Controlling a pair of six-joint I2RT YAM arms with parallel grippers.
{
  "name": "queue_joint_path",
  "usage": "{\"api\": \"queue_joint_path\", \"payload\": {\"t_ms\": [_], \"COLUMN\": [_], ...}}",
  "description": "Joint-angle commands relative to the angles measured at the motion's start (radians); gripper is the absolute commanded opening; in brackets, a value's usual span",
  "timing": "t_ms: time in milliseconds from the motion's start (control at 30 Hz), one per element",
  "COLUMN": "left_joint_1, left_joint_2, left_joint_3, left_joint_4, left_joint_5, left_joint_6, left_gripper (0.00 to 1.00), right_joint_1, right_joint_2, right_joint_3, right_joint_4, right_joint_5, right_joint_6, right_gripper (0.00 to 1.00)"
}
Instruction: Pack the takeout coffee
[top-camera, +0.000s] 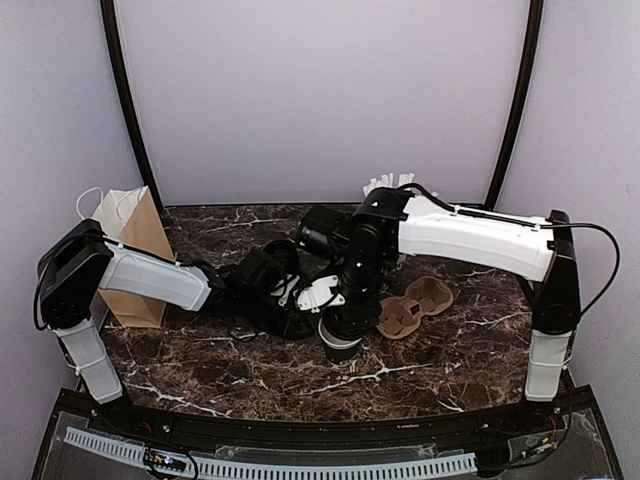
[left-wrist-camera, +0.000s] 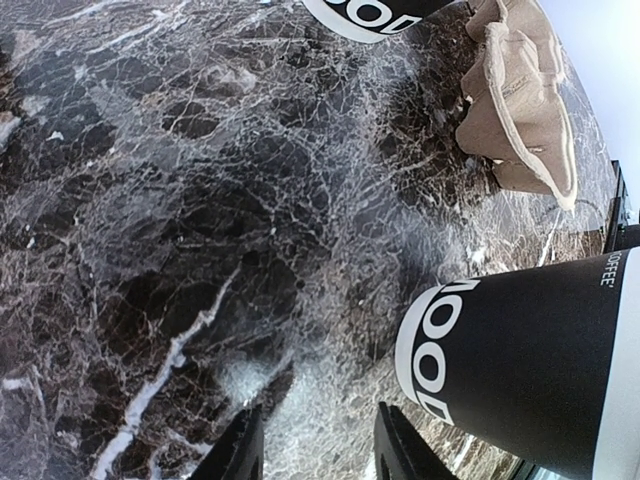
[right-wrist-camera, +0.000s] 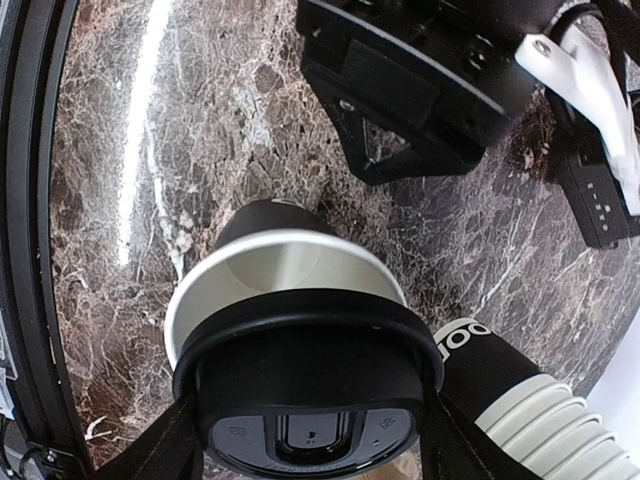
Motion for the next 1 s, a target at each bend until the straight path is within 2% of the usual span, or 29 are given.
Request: {"api": "queue_joint_path", "payload": {"t_ms": [0, 367, 500, 633, 967], "left_joint_1": [0.002, 0.001, 0.001, 0.001, 0.001], "left_joint_2": [-0.014, -0.033, -0.025, -0.022, -0.043], "left_joint_3": [-0.022, -0.057, -0.062, -0.059, -0.044], "left_joint_4": [0.030, 0.069, 0.084, 0.090, 0.045], "left_joint_5": [0.014, 0.023, 0.034, 0.038, 0.017], "left_joint_6": [-0.010, -0.016, -0.025, -0.028, -0.016], "left_gripper": [0.41, 0.41, 0.41, 0.41, 0.41], "right_joint_1": [0.019, 0.034, 0.040, 0.041, 0.038], "right_joint_2": [0.042, 0.073, 0.066, 0.046, -0.056], "right_joint_3": [0.043, 0.051, 0.053, 0.058, 0.040], "right_joint_4": [-0.002, -0.010, -0.002, 0.005, 0.018], "right_joint_5": [-0.018, -0.021, -0.019, -0.014, 0.015], "right_joint_6": [0.001, 0.001, 0.004, 0.005, -0.003], "right_gripper": [0.70, 0.73, 0.81, 0.85, 0.87]}}
